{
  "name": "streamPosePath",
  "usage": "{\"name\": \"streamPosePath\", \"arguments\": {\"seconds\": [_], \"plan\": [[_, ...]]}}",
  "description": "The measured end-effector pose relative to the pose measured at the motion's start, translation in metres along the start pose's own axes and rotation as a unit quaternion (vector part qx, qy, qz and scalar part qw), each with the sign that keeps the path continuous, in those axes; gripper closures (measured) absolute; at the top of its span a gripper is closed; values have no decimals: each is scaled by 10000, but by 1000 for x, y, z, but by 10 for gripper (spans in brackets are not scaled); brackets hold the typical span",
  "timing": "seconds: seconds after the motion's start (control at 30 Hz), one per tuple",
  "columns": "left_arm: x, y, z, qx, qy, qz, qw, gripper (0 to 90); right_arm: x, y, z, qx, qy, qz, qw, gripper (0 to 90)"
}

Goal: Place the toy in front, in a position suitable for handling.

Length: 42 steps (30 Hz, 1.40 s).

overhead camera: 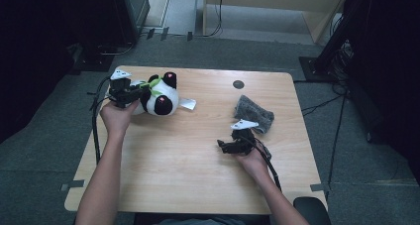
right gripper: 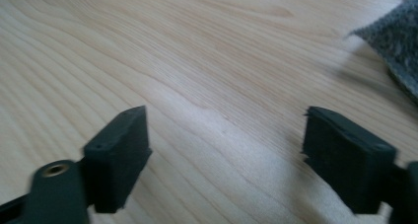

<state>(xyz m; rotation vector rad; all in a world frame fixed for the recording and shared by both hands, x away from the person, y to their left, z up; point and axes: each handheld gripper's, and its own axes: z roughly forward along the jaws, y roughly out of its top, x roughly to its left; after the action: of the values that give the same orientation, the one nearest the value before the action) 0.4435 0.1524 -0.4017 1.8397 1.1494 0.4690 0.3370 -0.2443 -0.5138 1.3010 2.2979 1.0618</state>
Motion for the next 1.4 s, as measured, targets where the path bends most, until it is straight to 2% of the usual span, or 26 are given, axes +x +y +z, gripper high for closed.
{"name": "streamPosePath", "arguments": {"seconds": [0.03,0.1,0.2,0.3,0.33,0.37,0.4,0.43,0.5,0.6,0.63,0.67,0.7,0.73,0.83,1.0,1.03,1.07,1.17,1.2,1.3,1.4], "plan": [[0,0,0,0,0,0,10000,783,0,0,0,0,0,0,10000,211],[-4,2,-3,-60,-122,-124,9998,782,-4,5,-7,-162,45,-3,9999,213],[-9,4,-4,-45,-223,-176,9996,783,-6,8,-13,-280,-45,-39,9996,220],[-18,5,-5,-32,-254,-95,9996,782,-12,12,-25,-546,-149,-41,9984,264],[-26,5,-5,-18,-278,-38,9996,783,-18,15,-31,-601,-96,8,9981,292],[-26,5,-5,-18,-278,-38,9996,782,-21,18,-34,-610,-75,31,9981,293],[-33,5,-6,-8,-319,-10,9995,782,-23,20,-36,-649,-88,55,9978,300],[-33,5,-6,-8,-319,-10,9995,782,-25,21,-39,-713,-119,28,9974,307],[-42,4,-7,32,-344,-35,9994,782,-29,22,-43,-841,-266,-4,9961,313],[-53,2,-9,42,-462,-60,9989,782,-36,25,-45,-762,-318,-28,9966,312],[-53,2,-9,42,-462,-60,9989,782,-36,25,-45,-762,-318,-28,9966,312],[-61,2,-9,91,-541,-18,9985,782,-41,27,-47,-811,-320,10,9962,316],[-61,2,-9,91,-541,-18,9985,782,-41,27,-47,-811,-320,10,9962,316],[-68,1,-9,143,-642,9,9978,782,-45,29,-48,-834,-355,-4,9959,322],[-75,-1,-9,180,-723,-2,9972,782,-49,30,-49,-869,-392,7,9954,339],[-93,-4,-8,188,-887,-20,9959,782,-64,34,-51,-939,-315,186,9949,376],[-93,-4,-8,188,-887,-20,9959,782,-64,34,-51,-939,-315,186,9949,376],[-98,-5,-7,210,-920,-22,9955,782,-68,35,-51,-983,-336,233,9943,386],[-103,-7,-6,243,-956,-21,9951,782,-72,36,-51,-1042,-368,286,9935,397],[-108,-9,-3,288,-1021,-44,9943,781,-76,36,-51,-1089,-442,299,9926,410],[-114,-11,-1,320,-1070,-37,9937,781,-83,38,-50,-1018,-496,326,9930,406],[-127,-14,1,365,-1113,66,9931,782,-93,40,-47,-949,-562,379,9932,397]]}}
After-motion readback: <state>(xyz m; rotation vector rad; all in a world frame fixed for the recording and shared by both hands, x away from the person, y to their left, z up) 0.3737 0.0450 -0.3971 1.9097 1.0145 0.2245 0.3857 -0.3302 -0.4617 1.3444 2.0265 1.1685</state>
